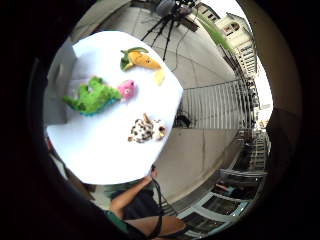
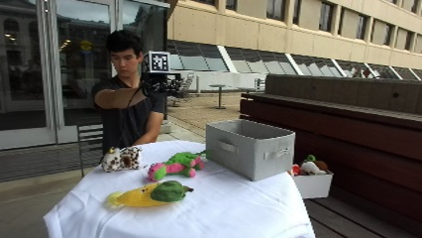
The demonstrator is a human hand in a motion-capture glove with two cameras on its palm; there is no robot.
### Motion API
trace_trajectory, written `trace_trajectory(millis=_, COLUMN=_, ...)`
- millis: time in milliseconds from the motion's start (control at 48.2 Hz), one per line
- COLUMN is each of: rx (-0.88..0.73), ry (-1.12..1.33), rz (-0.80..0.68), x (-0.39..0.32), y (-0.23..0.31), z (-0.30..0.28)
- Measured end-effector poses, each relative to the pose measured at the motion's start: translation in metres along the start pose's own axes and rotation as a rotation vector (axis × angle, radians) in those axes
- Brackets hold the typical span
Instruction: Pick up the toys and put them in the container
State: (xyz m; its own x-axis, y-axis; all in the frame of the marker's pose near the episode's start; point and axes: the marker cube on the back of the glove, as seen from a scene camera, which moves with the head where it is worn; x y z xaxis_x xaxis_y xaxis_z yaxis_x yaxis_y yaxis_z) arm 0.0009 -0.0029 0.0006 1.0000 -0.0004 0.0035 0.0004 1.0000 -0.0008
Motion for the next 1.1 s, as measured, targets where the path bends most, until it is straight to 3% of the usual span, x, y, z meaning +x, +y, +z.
trace_trajectory(millis=518, rx=0.018, ry=0.008, rz=0.022, x=0.012, y=-0.003, z=0.001)
trace_trajectory(millis=622, rx=-0.139, ry=0.002, rz=0.237, x=0.007, y=0.008, z=-0.006)
trace_trajectory(millis=726, rx=-0.002, ry=0.009, rz=0.035, x=0.031, y=0.002, z=0.004)
trace_trajectory(millis=892, rx=-0.02, ry=-0.005, rz=0.037, x=0.056, y=0.005, z=0.017)
trace_trajectory(millis=933, rx=-0.055, ry=-0.015, rz=0.094, x=0.061, y=0.013, z=0.021)
trace_trajectory(millis=1016, rx=-0.171, ry=-0.009, rz=0.37, x=0.066, y=0.03, z=0.031)
trace_trajectory(millis=1099, rx=-0.13, ry=0.009, rz=0.257, x=0.085, y=0.033, z=0.051)
